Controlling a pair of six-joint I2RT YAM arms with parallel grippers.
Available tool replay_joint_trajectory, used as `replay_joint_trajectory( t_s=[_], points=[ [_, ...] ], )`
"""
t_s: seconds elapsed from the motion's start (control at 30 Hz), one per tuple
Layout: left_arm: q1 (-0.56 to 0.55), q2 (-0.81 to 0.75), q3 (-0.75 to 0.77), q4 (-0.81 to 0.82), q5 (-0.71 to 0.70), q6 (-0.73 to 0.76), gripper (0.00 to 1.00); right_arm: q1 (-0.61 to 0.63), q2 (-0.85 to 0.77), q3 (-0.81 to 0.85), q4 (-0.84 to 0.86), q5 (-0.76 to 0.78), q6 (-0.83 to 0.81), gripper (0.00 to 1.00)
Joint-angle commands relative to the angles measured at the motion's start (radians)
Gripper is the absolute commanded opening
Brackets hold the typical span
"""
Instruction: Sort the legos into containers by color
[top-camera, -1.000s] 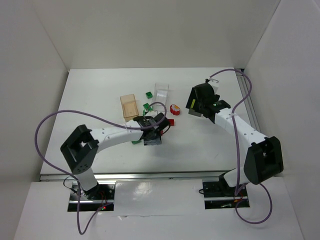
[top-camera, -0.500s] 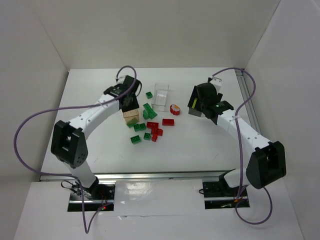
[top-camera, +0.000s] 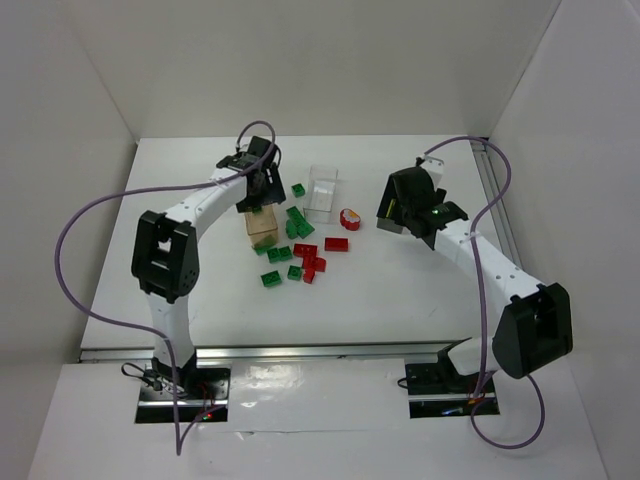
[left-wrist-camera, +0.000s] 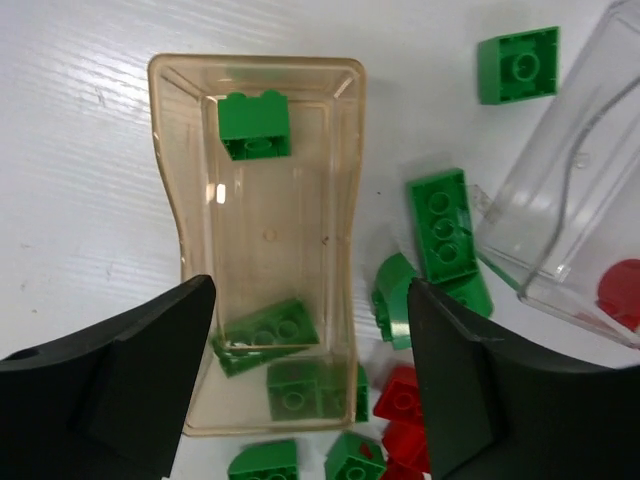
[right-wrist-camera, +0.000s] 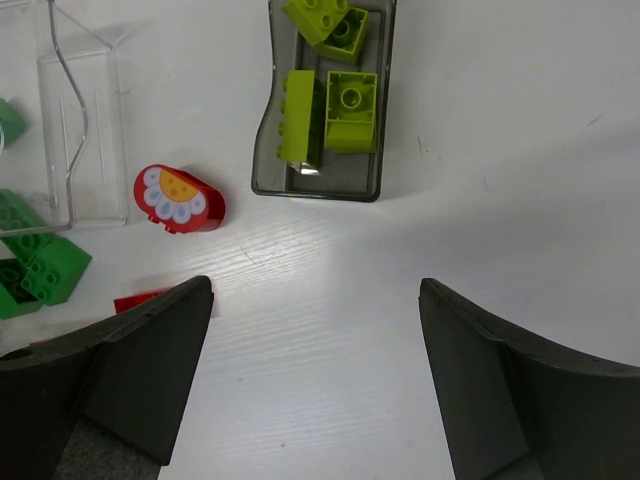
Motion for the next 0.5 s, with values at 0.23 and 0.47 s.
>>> replay_joint_trajectory(
  t_s=[0.23,0.47],
  points=[
    [-0.217,-0.345,-0.28,-0.005,-0.041,-0.006,0.55,-0.006,-0.025,0.004,-0.002,0.02,-0.005,0.91],
    [-0.257,-0.272,-0.386,0.007,-0.035,-0.028,0.03,-0.006,-0.003,0.004,0.016,0.002,-0.005,0.91]
  ],
)
